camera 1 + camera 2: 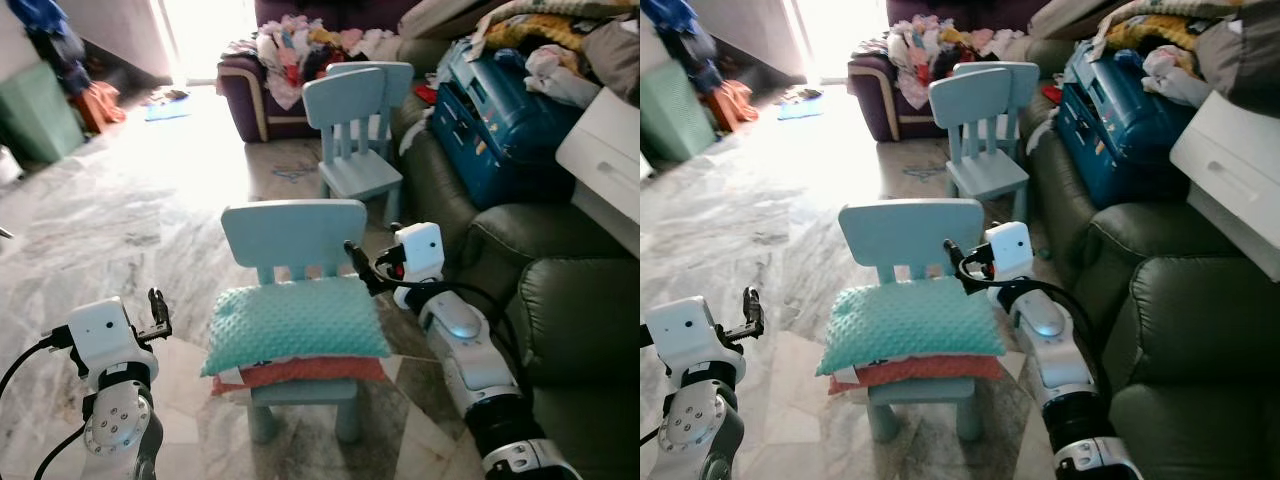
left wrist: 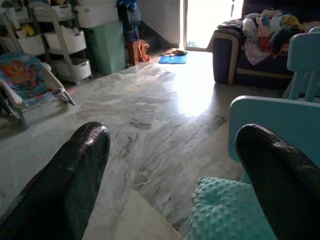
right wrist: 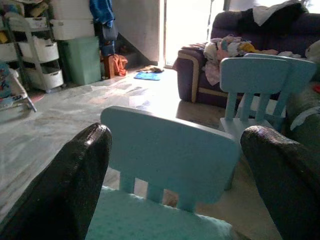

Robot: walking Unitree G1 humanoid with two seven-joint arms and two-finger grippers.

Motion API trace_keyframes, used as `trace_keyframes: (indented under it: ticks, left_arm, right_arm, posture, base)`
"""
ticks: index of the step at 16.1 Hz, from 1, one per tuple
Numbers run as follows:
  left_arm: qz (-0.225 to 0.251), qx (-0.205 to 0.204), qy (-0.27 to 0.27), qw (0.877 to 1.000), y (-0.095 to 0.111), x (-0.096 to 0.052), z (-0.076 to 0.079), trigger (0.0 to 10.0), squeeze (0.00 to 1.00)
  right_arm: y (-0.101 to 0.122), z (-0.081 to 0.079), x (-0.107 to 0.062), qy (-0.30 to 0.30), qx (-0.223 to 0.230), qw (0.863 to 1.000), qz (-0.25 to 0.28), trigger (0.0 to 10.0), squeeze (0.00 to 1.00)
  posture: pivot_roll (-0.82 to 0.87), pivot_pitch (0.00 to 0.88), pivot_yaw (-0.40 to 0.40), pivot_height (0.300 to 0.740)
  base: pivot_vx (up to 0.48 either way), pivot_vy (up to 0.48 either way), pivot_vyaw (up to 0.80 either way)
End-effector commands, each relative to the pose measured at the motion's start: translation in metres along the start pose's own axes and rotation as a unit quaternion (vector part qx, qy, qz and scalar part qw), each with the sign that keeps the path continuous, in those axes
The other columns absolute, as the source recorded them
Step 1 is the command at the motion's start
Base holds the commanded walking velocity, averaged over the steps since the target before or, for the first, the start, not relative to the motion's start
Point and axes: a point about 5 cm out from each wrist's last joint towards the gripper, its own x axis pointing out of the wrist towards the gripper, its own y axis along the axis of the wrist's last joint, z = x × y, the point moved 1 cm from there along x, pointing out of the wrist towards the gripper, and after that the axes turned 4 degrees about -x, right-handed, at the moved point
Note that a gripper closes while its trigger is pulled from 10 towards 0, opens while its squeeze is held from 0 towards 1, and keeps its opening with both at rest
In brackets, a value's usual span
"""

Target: Move the pillow to the sofa

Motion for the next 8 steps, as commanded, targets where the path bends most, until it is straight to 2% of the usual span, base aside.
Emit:
trace_keyframes:
  ticks: [1,6,8]
  left_arm:
    - [0.001,0.003,0.008,1.0,0.0002,0.0013,-0.0049,10.0,0.0]
    - [0.01,-0.005,-0.01,1.0,0.0015,0.0006,-0.0027,10.0,0.0]
    - [0.011,-0.013,-0.012,1.0,0.0023,-0.0007,-0.0043,10.0,0.0]
  right_arm:
    - [0.0067,-0.0025,0.003,0.006,-0.007,1.0,0.009,10.0,0.0]
    - [0.0072,-0.0012,0.003,0.008,-0.009,1.0,0.009,10.0,0.0]
    - [0.0074,-0.0017,0.003,0.009,-0.009,1.0,0.01,10.0,0.0]
  posture:
    - [-0.1,0.044,0.042,0.74]
    - [-0.1,0.038,0.038,0.74]
    - [-0.1,0.036,0.038,0.74]
  base:
    - [0.0,0.0,0.0]
    - [0.0,0.0,0.0]
    - [0.364,0.0,0.0]
